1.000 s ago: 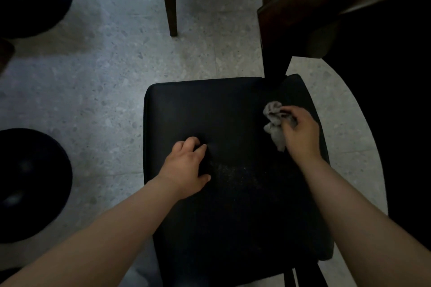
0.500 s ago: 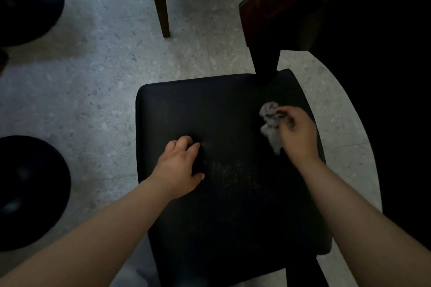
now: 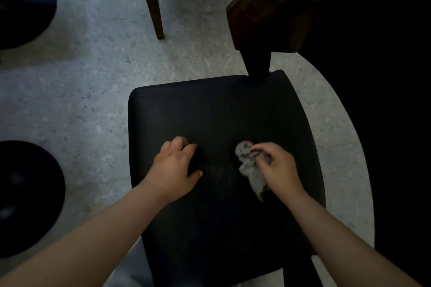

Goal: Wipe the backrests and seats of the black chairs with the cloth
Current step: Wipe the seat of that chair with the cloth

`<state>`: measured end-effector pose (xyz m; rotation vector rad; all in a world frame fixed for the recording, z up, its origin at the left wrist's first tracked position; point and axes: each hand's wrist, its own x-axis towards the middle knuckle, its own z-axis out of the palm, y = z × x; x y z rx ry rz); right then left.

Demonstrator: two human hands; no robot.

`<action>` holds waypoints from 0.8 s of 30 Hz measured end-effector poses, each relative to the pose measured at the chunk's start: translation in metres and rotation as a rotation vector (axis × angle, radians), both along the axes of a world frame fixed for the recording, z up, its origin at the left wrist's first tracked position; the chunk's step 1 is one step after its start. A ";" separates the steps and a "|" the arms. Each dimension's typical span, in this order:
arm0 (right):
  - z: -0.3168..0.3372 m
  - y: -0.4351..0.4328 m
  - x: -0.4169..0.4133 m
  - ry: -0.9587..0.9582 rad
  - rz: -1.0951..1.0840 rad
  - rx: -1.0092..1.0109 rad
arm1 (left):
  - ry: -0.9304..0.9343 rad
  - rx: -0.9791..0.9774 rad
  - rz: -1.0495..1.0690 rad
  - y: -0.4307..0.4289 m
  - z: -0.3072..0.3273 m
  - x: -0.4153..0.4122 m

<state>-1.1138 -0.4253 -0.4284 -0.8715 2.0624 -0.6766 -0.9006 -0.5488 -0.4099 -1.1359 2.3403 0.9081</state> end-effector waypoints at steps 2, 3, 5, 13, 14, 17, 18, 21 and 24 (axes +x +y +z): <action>0.001 -0.009 -0.024 0.144 -0.100 -0.089 | 0.054 0.000 -0.013 0.003 0.002 -0.008; -0.001 -0.017 -0.038 0.212 -0.143 -0.112 | 0.079 0.005 -0.020 0.004 0.003 -0.012; -0.011 -0.034 -0.062 0.291 -0.173 -0.122 | 0.105 0.022 -0.032 0.003 0.003 -0.024; -0.034 -0.039 -0.053 0.384 -0.077 -0.037 | -0.123 0.050 -0.133 -0.001 -0.007 -0.052; -0.030 -0.031 -0.047 0.330 -0.049 -0.031 | -0.134 0.051 -0.142 -0.002 -0.008 -0.052; -0.021 -0.002 -0.027 0.131 0.085 0.037 | -0.149 0.070 -0.149 -0.004 -0.007 -0.051; -0.018 0.006 -0.021 0.058 0.108 0.059 | -0.156 0.076 -0.150 -0.004 -0.006 -0.052; -0.012 0.013 -0.029 0.020 -0.005 -0.005 | -0.185 0.096 -0.157 -0.005 -0.005 -0.055; -0.011 -0.001 -0.066 0.194 -0.227 -0.082 | -0.201 0.093 -0.160 -0.005 -0.007 -0.056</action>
